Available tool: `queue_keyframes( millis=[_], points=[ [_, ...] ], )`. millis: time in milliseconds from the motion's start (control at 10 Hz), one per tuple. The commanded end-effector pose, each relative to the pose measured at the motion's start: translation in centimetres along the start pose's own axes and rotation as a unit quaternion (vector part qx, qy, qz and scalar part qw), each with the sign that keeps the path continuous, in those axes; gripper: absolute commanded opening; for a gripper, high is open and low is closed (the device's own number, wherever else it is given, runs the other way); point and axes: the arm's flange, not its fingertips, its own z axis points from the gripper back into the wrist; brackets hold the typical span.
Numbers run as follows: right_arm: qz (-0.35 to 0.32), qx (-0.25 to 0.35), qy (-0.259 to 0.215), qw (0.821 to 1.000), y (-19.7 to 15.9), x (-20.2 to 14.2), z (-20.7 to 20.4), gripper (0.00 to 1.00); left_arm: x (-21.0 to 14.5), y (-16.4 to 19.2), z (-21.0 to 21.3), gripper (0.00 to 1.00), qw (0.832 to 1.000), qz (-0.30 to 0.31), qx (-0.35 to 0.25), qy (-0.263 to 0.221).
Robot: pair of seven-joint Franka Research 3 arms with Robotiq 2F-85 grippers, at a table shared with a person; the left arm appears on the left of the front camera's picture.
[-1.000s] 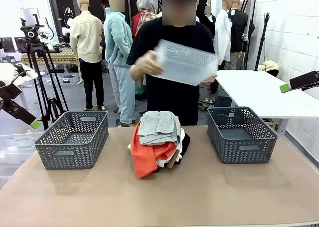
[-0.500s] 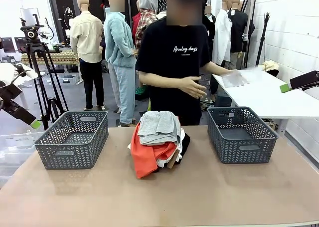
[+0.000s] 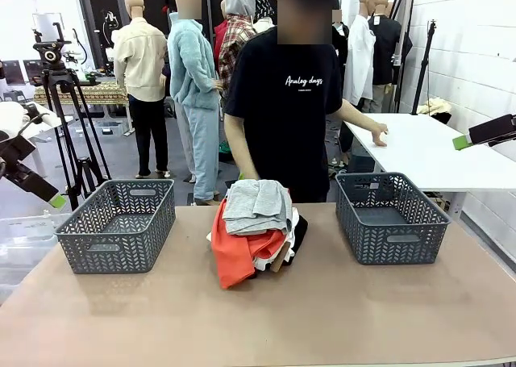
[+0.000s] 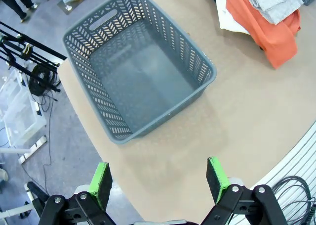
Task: Sort the tops and bottoms.
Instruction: Lift clothes from the center of the table with your left hand.
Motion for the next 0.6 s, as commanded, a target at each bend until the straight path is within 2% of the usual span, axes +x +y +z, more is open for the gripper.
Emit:
queue_keyframes(
  millis=[0,500],
  points=[
    [0.000,0.005,-0.002,1.000,0.08,0.02,0.00,1.00,-0.04,0.06,0.12,1.00,1.000,0.001,0.000,-0.002],
    [0.000,0.005,-0.002,1.000,0.08,0.02,0.00,1.00,-0.04,0.06,0.12,1.00,1.000,0.001,0.000,-0.002]
  ],
)
